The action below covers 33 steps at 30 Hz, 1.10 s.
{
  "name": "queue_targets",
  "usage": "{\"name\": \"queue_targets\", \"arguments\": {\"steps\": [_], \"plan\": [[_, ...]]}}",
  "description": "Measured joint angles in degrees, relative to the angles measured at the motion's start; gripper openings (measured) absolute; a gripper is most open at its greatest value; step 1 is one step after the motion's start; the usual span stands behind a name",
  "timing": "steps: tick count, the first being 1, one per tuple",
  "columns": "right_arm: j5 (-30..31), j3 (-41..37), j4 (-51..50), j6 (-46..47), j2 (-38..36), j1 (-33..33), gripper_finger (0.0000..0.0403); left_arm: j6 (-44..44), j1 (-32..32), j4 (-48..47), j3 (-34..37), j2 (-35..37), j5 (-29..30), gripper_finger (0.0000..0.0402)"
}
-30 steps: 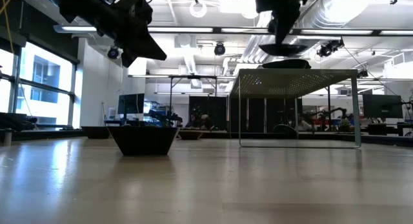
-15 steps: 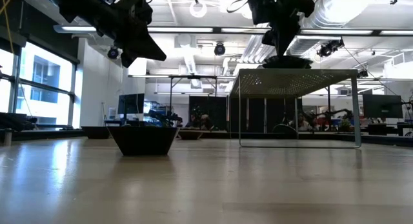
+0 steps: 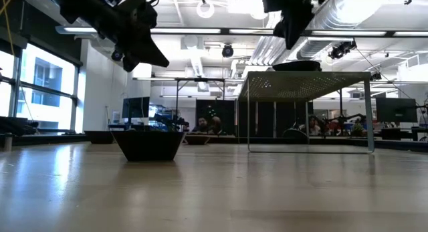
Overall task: Pick & Place Mini shaped plates
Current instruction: Stack the black distorted square plate on the black distorted square plate on the shelf
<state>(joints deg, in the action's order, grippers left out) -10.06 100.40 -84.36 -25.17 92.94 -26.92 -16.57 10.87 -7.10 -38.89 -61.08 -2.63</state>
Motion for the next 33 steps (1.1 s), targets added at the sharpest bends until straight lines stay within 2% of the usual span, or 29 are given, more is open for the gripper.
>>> {"name": "queue_targets", "arguments": {"steps": [5,8,13,17,24,33], "plan": [[-5.84,0.0,2.82,9.39,-4.67,2.43,0.0009,-0.81,0.0,-1.72,0.0,0.02,-0.73,0.0001],[-4.96,-1.25,10.49,14.46,-7.89,5.65,0.0011,-1.67,0.0,-3.99,0.0,0.02,-0.94,0.0001],[-5.26,-13.19,27.46,22.7,-14.74,10.78,0.0002,-1.72,-0.18,-8.33,0.0,-0.75,-3.26,0.0008],[-1.4,-22.85,35.82,31.07,-21.07,14.23,0.0006,-1.93,-2.13,-9.61,0.0,-2.9,-4.5,0.0045],[5.3,-30.65,39.52,39.61,-30.61,18.31,0.0004,-1.9,-8.13,-9.36,0.02,-9.46,-1.21,0.0103],[6.7,-31.63,39.67,38.85,-36.57,18.47,0.0004,-3.64,-14.19,-3.07,-0.04,-16.96,-1.09,0.0106]]}}
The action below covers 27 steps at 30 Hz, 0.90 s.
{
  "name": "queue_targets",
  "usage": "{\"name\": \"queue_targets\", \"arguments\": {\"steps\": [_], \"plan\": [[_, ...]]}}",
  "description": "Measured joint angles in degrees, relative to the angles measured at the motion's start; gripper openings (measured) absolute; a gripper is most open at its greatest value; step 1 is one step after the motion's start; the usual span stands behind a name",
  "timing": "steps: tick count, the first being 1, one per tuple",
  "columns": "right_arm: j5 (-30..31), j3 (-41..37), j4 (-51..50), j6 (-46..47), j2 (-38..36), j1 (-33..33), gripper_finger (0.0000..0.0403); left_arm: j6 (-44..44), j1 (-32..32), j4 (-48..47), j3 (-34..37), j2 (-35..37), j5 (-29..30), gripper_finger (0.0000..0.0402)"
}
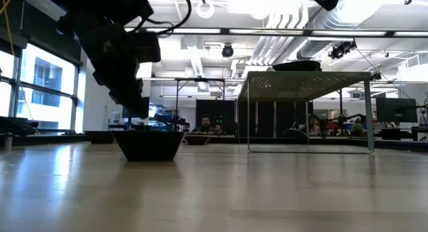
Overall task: Pick & Place Mini shaped plates
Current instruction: Stack the black distorted square plate on the black distorted square plate on the shelf
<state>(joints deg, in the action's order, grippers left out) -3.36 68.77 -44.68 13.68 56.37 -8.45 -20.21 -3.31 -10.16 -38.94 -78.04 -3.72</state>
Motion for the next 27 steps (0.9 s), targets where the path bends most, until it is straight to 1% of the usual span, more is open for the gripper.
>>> {"name": "queue_targets", "arguments": {"steps": [6,9,12,15,19,21,24,27], "plan": [[-0.01,0.0,0.0,-1.69,-0.6,0.0,0.0004,-3.89,-0.61,0.15,0.0,-4.35,-0.19,0.0106],[0.01,0.0,-0.01,-2.16,-0.51,0.0,0.0006,-4.31,-0.55,0.22,0.0,-5.56,1.37,0.0106],[0.02,0.0,0.0,-2.17,-0.51,0.0,0.0003,-4.37,-0.52,0.67,0.0,-6.27,1.68,0.0101],[0.01,0.0,-0.03,-2.17,-0.49,0.0,0.0002,-4.05,-0.55,0.97,0.0,-6.28,1.62,0.0075],[0.35,0.0,-0.03,-2.15,-0.49,0.0,0.0004,-4.02,-0.44,0.99,-0.13,-5.44,0.08,0.0014],[0.45,0.0,-0.03,-2.15,-0.49,0.0,0.0002,-4.06,-0.44,0.51,-0.97,-4.41,-0.17,0.0008],[1.4,0.0,-0.03,-2.15,-0.49,0.0,0.0002,-4.09,-0.41,-1.92,-3.49,-2.09,1.45,0.0009],[1.63,0.0,0.0,-1.7,-0.49,0.0,0.0006,-4.28,1.27,-5.09,-6.22,0.85,2.69,0.0003]]}}
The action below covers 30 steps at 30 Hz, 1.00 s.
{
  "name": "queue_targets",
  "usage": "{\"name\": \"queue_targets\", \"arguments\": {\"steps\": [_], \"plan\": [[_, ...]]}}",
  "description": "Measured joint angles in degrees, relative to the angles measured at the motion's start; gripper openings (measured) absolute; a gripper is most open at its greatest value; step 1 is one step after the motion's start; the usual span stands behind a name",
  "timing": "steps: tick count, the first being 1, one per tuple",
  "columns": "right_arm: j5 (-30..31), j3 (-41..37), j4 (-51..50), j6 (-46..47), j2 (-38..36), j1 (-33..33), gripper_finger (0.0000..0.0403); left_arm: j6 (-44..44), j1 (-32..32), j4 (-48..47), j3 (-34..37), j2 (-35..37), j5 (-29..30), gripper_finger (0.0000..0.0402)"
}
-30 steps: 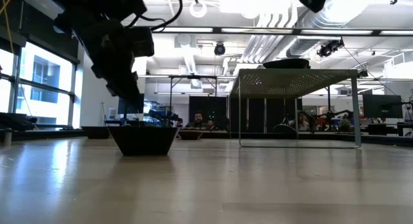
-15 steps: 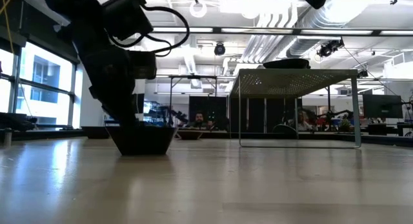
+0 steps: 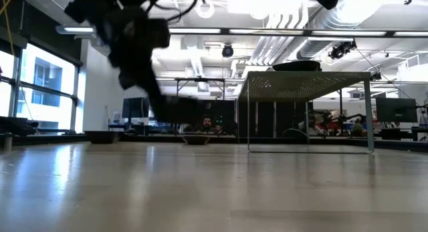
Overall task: Pick & Place Mini shaped plates
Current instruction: Stack the black distorted square plate on the black distorted square plate on the shelf
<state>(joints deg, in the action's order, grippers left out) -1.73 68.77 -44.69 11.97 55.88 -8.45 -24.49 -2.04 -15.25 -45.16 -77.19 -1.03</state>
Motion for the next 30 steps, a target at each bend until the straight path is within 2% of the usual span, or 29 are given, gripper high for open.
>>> {"name": "queue_targets", "arguments": {"steps": [3,7,12,18,23,30], "plan": [[0.65,0.0,0.2,1.25,0.0,0.0,0.0006,-0.26,2.68,-2.59,-2.84,3.37,1.18,0.0003],[5.44,0.0,1.77,4.83,0.32,0.06,0.0003,-0.28,6.78,-2.78,-6.93,7.24,2.5,0.0002],[9.1,0.0,6.44,8.61,3.1,0.84,0.001,-0.2,9.73,-4.01,-13.8,7.92,10.39,0.0001],[10.79,1.61,14.92,11.75,10.26,1.64,0.0036,-0.11,9.53,-4.41,-18.9,6.47,18.29,0.0001],[12.89,6.04,19.55,8.78,17.0,2.12,0.0077,0.24,9.55,-4.11,-19.82,6.05,20.33,0.0],[16.82,13.59,18.55,0.76,26.71,2.14,0.0111,0.91,9.55,-3.78,-19.96,6.1,20.47,0.0]]}}
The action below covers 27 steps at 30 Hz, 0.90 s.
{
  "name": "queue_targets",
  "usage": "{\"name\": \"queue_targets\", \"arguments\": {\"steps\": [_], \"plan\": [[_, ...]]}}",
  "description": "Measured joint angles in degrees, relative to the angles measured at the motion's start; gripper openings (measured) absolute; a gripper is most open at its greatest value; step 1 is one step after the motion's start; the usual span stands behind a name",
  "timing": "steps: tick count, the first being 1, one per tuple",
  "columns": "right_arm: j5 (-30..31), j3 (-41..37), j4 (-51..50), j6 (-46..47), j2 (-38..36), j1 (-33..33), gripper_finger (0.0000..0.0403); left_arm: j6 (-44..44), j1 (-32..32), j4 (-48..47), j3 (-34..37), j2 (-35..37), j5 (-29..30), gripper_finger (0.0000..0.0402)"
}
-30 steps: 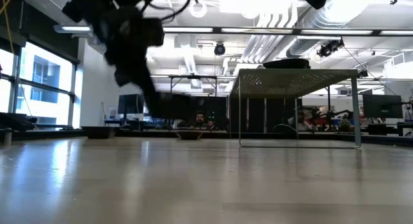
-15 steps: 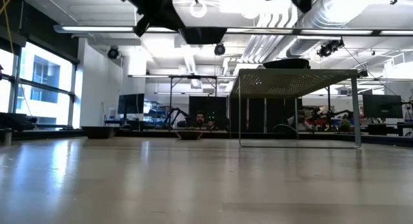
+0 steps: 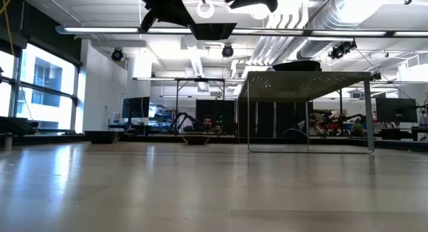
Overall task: Pick & Place Mini shaped plates
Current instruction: Stack the black distorted square plate on the black distorted square plate on the shelf
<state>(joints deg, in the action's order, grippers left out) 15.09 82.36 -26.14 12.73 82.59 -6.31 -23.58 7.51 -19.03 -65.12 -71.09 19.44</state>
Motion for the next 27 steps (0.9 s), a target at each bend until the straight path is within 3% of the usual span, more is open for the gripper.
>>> {"name": "queue_targets", "arguments": {"steps": [7,19,27], "plan": [[4.69,5.06,-5.64,-3.79,6.36,0.0,0.0099,1.06,0.0,-0.02,0.0,0.0,-0.02,0.0],[6.34,6.08,-7.23,-3.83,8.13,-0.07,0.0005,2.35,0.0,0.0,0.04,0.0,-0.24,0.0],[6.37,6.1,-7.04,-3.69,7.84,0.03,0.0058,2.33,0.0,0.0,0.04,0.0,-0.38,0.0]]}}
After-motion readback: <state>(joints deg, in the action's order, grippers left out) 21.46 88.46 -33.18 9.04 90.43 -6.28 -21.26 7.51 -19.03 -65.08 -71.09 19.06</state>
